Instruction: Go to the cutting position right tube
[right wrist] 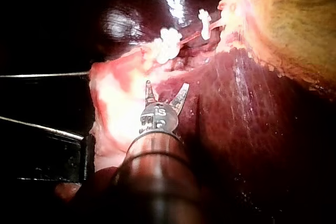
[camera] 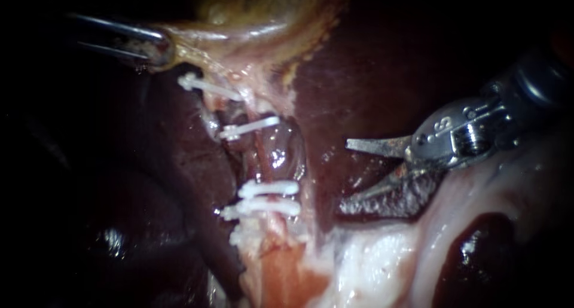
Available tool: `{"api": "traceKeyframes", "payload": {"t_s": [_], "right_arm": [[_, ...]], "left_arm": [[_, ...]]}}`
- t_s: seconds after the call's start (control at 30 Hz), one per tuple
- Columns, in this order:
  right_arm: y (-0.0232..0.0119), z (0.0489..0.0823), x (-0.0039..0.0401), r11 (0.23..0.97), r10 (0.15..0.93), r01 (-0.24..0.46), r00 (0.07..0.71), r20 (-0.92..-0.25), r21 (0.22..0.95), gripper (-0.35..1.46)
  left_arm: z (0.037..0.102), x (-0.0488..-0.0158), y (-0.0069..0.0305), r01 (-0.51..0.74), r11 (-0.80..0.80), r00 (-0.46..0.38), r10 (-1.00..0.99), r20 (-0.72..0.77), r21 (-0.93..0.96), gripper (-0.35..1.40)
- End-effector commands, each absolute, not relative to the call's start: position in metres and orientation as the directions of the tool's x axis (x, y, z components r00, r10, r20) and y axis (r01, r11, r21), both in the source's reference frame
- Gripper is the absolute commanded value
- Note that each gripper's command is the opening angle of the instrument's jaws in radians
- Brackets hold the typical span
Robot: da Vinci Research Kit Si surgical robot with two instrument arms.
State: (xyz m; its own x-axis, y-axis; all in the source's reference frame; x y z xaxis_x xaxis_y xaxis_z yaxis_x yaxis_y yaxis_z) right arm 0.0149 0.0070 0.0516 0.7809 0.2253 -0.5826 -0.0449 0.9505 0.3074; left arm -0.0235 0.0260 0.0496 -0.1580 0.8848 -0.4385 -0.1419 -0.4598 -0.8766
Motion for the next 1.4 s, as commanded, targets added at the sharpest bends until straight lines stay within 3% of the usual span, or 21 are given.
{"api": "traceKeyframes", "payload": {"t_s": [0.03,0.27,0.43,0.77,1.1,1.27,1.4], "right_arm": [[0.007,0.0515,0.015,0.95,0.226,-0.045,0.781,-0.582,0.308,1.43],[0.0076,0.0511,0.0156,0.946,0.235,-0.039,0.77,-0.594,0.323,1.43],[0.0082,0.0509,0.017,0.91,0.343,-0.089,0.713,-0.612,0.406,1.43],[0.0087,0.0533,0.0206,0.863,0.424,-0.123,0.704,-0.569,0.49,1.42],[0.0086,0.0575,0.0236,0.838,0.444,-0.112,0.707,-0.551,0.533,1.42],[0.0087,0.0584,0.0253,0.805,0.49,-0.088,0.655,-0.575,0.586,1.4],[0.0084,0.0591,0.0268,0.797,0.492,-0.072,0.653,-0.576,0.6,1.4]], "left_arm": [[0.0492,-0.0232,0.026,-0.14,-0.46,-0.153,0.885,-0.44,-0.877,-0.35],[0.0483,-0.0234,0.0254,-0.149,-0.462,-0.14,0.885,-0.444,-0.874,-0.35],[0.0484,-0.0238,0.0253,-0.153,-0.463,-0.139,0.885,-0.445,-0.873,-0.35],[0.0482,-0.0244,0.0248,-0.145,-0.462,-0.142,0.885,-0.444,-0.875,-0.35],[0.0478,-0.0246,0.0246,-0.145,-0.462,-0.141,0.885,-0.444,-0.875,-0.35],[0.0477,-0.0246,0.0246,-0.145,-0.462,-0.141,0.885,-0.444,-0.875,-0.35],[0.0477,-0.0247,0.0246,-0.143,-0.461,-0.142,0.885,-0.443,-0.876,-0.35]]}}
